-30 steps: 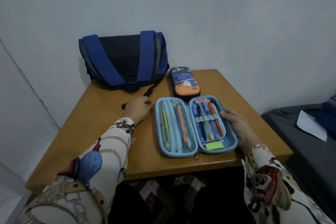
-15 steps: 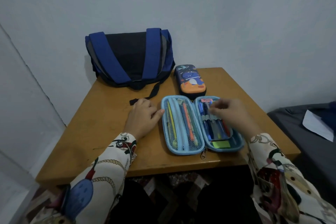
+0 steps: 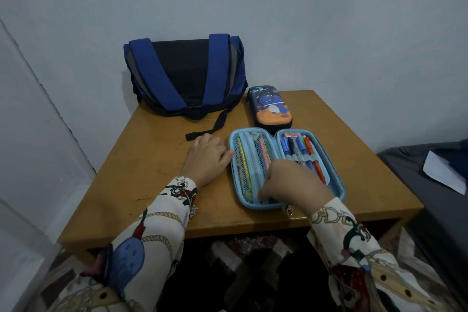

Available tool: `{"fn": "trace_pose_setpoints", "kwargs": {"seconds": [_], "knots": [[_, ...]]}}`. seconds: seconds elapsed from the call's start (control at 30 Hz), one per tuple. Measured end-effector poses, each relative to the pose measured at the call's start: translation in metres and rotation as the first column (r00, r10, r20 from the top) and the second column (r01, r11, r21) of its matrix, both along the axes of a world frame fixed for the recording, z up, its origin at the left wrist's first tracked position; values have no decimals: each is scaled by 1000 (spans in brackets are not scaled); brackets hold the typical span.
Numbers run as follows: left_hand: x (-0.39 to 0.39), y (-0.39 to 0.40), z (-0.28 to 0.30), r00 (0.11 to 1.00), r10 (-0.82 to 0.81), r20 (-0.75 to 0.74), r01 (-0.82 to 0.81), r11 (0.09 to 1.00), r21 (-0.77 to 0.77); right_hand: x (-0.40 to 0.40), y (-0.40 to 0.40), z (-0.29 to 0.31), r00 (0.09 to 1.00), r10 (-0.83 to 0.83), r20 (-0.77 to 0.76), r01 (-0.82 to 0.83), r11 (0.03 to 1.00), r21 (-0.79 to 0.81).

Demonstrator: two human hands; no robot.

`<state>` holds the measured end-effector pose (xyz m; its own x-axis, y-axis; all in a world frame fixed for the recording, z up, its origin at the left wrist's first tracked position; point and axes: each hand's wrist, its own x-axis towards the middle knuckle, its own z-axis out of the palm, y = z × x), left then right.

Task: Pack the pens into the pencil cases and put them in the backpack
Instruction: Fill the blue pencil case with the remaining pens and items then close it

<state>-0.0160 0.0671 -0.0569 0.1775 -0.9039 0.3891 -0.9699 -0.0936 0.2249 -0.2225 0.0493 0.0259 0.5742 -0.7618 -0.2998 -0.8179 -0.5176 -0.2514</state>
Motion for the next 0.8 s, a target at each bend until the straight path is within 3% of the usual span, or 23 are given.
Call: {"fn": "trace_pose_setpoints", "kwargs": {"seconds": [0.13,0.37,0.8], "knots": [[-2,6,-2,997,-58,-43,58,998,-5,0,6,-7,1000,0,-1,0,999,-54],[-2,8,-6,988,-76,-137,74,997,-18,2,2,-7,997,-26,69,25,1000,16],[-1,9,-7,986,-83,-141,83,997,-5,45,-40,-15,977,-73,198,107,980,-168]]}}
